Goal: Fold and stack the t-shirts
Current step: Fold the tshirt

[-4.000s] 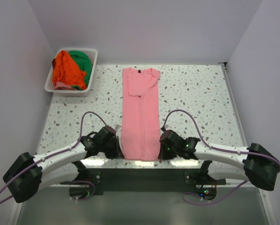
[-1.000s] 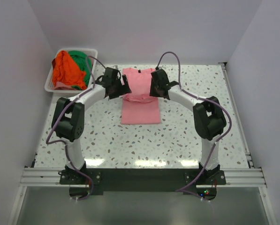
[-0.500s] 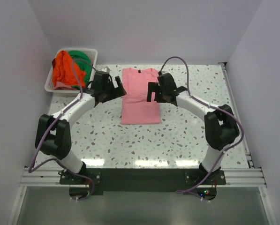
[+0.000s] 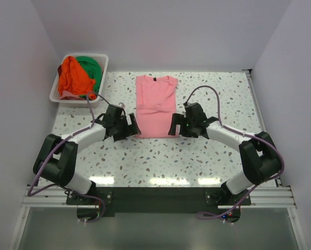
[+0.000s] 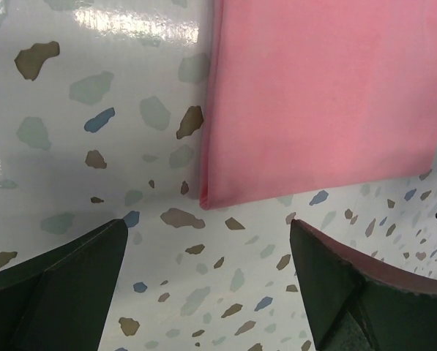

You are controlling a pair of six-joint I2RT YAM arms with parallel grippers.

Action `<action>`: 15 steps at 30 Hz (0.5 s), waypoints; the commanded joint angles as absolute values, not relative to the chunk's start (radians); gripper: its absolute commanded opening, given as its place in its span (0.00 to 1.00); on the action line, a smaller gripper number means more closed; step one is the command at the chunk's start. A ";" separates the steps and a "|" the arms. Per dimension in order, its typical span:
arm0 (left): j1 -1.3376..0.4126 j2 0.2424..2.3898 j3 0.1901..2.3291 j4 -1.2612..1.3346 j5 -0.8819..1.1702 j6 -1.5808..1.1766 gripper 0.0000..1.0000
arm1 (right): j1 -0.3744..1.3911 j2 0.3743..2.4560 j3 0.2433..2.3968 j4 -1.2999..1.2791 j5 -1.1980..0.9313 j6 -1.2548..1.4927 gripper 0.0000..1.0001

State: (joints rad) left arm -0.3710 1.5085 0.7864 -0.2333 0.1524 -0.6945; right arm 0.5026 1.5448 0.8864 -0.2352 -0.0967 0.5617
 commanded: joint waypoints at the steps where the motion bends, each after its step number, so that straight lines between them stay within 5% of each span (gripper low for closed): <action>1: -0.373 1.499 0.767 -0.130 0.179 -0.709 0.91 | 0.499 1.514 0.877 -0.167 -0.123 0.591 0.98; 8: -0.390 1.568 0.788 -0.106 0.192 -0.707 0.56 | 0.497 1.540 0.879 -0.170 -0.112 0.610 0.98; 15: -0.400 1.604 0.798 -0.113 0.172 -0.707 0.37 | 0.497 1.557 0.876 -0.160 -0.117 0.626 0.98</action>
